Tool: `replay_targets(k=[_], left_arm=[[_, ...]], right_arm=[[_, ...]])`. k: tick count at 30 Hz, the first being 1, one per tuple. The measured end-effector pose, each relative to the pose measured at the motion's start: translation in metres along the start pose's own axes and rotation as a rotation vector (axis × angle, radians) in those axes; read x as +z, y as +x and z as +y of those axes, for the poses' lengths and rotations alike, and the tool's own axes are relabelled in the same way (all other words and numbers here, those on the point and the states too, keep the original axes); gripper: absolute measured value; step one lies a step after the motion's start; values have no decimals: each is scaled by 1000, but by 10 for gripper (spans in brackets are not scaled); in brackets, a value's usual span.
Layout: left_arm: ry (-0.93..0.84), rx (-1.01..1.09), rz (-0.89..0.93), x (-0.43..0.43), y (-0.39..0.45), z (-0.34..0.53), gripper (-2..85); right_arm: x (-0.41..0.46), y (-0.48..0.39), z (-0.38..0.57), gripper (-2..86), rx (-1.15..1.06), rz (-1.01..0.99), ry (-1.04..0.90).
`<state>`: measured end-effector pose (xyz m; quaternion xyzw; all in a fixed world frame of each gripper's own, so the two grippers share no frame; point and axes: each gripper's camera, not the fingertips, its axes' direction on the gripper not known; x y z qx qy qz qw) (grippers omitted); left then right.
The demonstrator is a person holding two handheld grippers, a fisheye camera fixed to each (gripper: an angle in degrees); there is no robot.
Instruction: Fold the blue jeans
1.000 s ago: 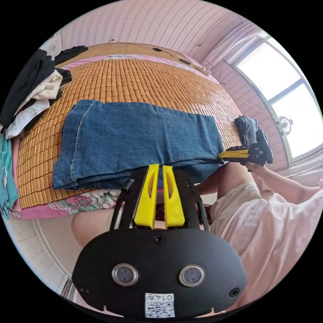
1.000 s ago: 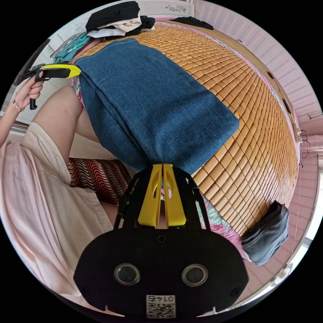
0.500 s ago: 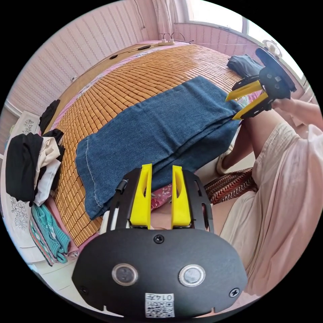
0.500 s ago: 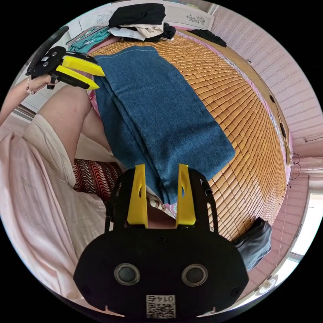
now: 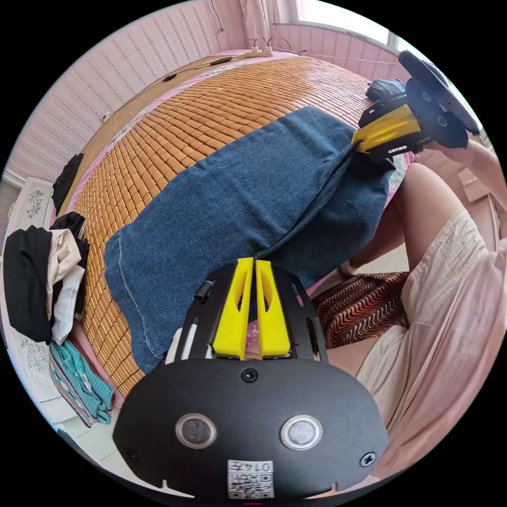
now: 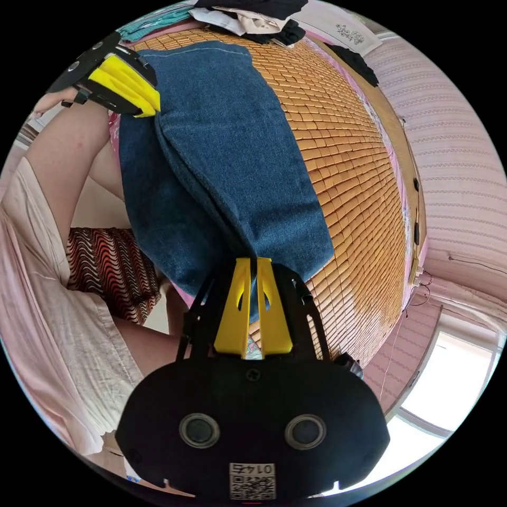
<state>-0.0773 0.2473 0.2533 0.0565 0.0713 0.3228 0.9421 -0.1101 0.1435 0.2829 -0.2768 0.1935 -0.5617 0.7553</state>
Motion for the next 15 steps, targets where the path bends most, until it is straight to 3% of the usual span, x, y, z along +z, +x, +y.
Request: replay_targets(k=[7,10,15], left_arm=[[205,-67,36,-71,-17,0,-9],[163,-10,101,-55,-2,13,-9],[-34,44,104,46,34,25,-7]], right_arm=[[-73,40,20,0,91,44,154],[-59,18,32,3,58,-10,129],[20,-23,30,1,16,-151,-38]])
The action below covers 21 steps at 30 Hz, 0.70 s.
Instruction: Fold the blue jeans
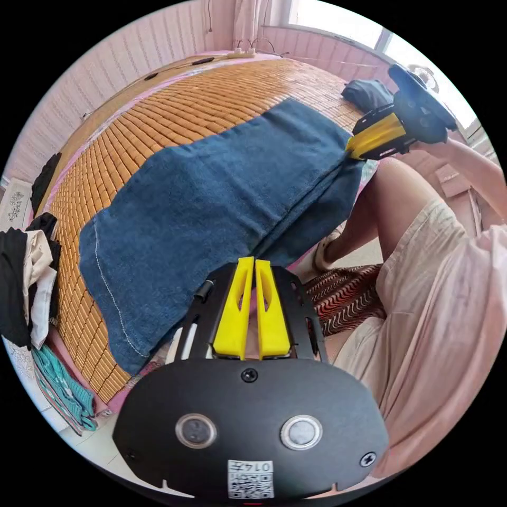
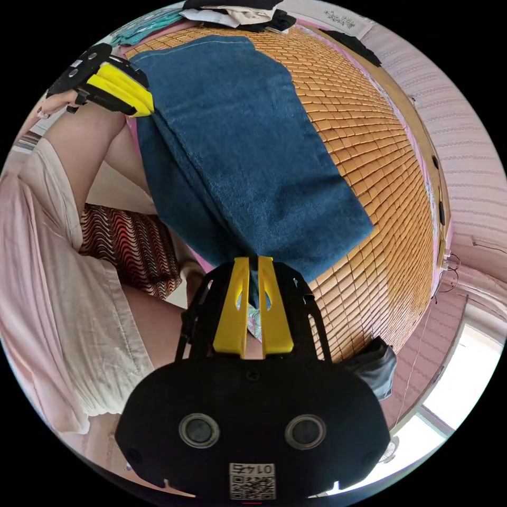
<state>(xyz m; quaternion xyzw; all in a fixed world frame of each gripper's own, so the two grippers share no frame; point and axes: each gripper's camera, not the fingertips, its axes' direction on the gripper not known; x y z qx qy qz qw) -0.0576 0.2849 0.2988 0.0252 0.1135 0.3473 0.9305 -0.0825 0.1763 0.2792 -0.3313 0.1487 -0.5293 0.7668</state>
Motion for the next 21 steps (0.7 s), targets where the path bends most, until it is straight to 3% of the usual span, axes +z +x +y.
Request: replay_targets(k=[3,8,11,13,17,20,21], left_arm=[[54,-6,-23,-26,-6,-6,-8],[261,-91,-48,-106,-53,-21,-9],[335,-39,-33,-144,-48,-11,-9],[281,17,1,-130,-31,-2,-9],[68,12,46,-22,-5,14,-8],[-113,-40,44,27,-2,19,-7],[-86,-21,51,21,3,24,-7]], right_arm=[[-14,12,-7,-3,47,12,19],[-92,94,-11,-2,231,0,255],[-130,94,5,0,217,46,357],[-120,83,17,2,180,-25,334],[-24,56,11,0,159,-206,88],[-3,53,4,-2,180,-204,29],[-7,54,4,-3,187,-203,44]])
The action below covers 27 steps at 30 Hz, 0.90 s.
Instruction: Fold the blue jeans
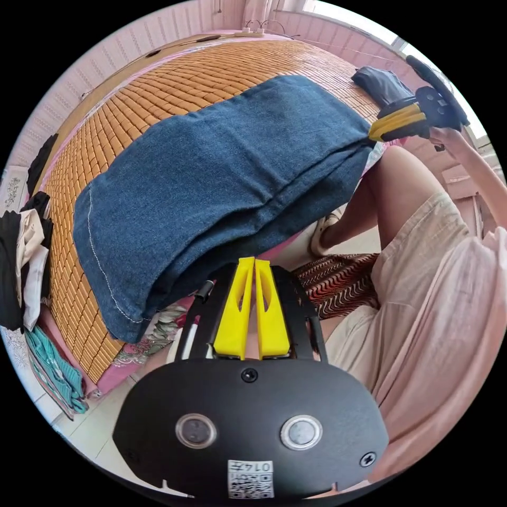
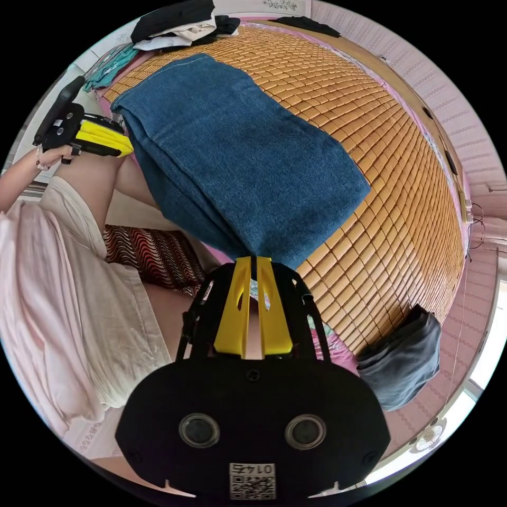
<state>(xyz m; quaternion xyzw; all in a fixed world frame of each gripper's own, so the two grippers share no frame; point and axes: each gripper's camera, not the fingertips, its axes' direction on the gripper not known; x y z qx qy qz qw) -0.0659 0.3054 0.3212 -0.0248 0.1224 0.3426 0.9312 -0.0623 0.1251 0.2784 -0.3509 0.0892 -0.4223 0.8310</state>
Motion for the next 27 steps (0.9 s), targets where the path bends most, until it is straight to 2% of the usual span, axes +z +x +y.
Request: replay_targets(k=[6,8,15,17,18,19,23,27], left_arm=[[223,13,44,-57,8,2,-7],[252,11,40,-56,9,-15,-7],[144,19,-9,8,27,-63,-8],[169,20,-14,12,29,-57,-8],[167,-10,17,15,25,-54,-8],[161,-25,34,17,23,-53,-8],[172,-61,107,19,16,-45,-9],[163,9,60,12,33,-42,-10]], right_arm=[[-34,14,-26,-5,41,-32,114],[-34,5,-67,-5,-7,-81,126],[-25,-25,-218,-4,-126,20,93],[8,-22,-256,-4,-85,-18,0],[20,-22,-262,-4,-66,-21,-41],[18,-22,-266,-4,-59,-11,16],[16,-20,-299,-5,-209,8,-139],[-2,6,-329,-5,-140,-27,-72]])
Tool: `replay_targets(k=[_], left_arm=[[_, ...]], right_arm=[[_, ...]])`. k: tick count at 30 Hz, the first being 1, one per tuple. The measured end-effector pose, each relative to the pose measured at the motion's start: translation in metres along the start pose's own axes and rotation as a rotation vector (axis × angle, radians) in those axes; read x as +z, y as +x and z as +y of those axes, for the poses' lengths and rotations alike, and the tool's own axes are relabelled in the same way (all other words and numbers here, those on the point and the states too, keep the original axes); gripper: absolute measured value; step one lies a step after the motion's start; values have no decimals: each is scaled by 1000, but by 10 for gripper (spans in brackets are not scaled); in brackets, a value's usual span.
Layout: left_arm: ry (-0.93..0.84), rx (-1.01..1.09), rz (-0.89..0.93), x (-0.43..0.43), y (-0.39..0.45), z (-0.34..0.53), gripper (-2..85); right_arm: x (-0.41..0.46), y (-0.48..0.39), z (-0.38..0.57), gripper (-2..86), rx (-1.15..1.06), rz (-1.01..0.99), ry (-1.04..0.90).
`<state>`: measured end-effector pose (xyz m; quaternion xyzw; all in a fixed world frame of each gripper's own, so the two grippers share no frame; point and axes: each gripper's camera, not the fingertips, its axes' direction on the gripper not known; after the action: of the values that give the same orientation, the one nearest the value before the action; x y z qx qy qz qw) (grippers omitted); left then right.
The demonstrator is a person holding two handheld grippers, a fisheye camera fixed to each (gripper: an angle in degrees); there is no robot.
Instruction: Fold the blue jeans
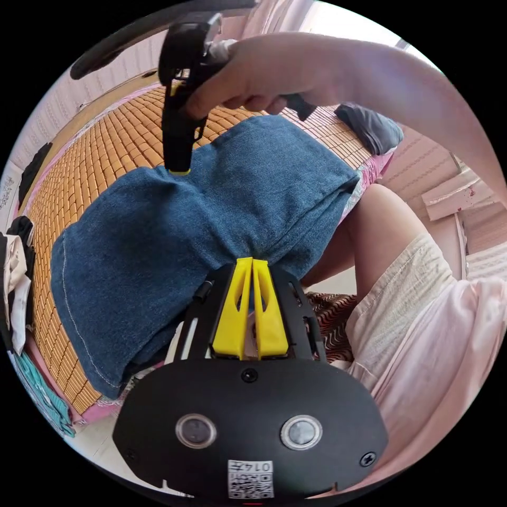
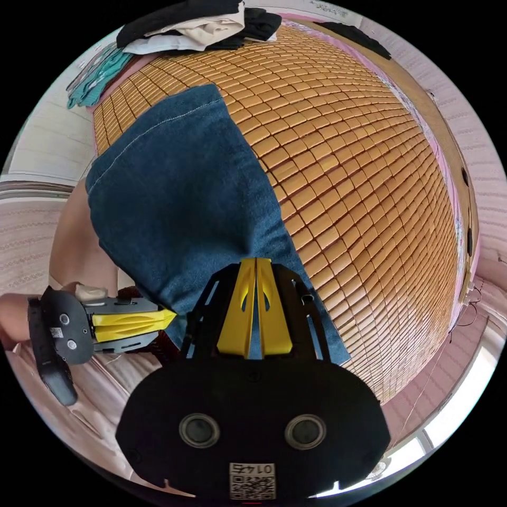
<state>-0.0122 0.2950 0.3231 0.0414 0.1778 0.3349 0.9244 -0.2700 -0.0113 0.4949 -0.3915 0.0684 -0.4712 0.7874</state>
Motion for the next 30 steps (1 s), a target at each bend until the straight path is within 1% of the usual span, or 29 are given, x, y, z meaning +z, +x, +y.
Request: replay_targets(k=[2,3,6,9,11,13,15,18,20,21,23,24,26,27,29,30], left_arm=[[-9,41,-31,5,10,4,-10],[-10,62,-49,11,16,8,-10],[28,90,-80,11,26,17,-10],[-1,101,-69,10,30,15,-10],[-24,113,-56,9,31,12,-10],[-33,116,-49,7,34,13,-10],[-32,131,-70,3,42,16,-10],[19,157,-119,-7,57,29,-9],[73,162,-132,-20,65,40,-9],[117,190,-100,-35,73,47,-8],[200,219,-51,-58,84,55,-6],[244,218,-34,-70,90,56,-2],[303,195,-17,-83,97,51,12],[338,180,-13,-88,103,44,36],[350,186,5,-91,115,28,87],[339,193,23,-90,124,16,117]], right_arm=[[29,7,-22,-5,-19,32,-123],[32,7,-25,-5,-25,42,-122],[41,8,-42,-5,-99,60,-216],[53,9,-55,-6,-146,92,-305],[66,4,-61,-7,-194,149,-374],[75,7,-61,-8,-212,160,-410],[80,18,-56,-8,-192,125,-407],[81,44,-24,-7,-113,30,-279],[73,63,30,-4,-64,-25,-37],[69,68,49,-3,-33,-24,21],[57,97,143,4,127,-55,208],[57,106,169,6,178,-74,238],[75,136,272,37,405,-139,281],[82,142,297,57,462,-156,284],[113,153,382,114,624,-270,325],[121,154,400,117,652,-303,341]])
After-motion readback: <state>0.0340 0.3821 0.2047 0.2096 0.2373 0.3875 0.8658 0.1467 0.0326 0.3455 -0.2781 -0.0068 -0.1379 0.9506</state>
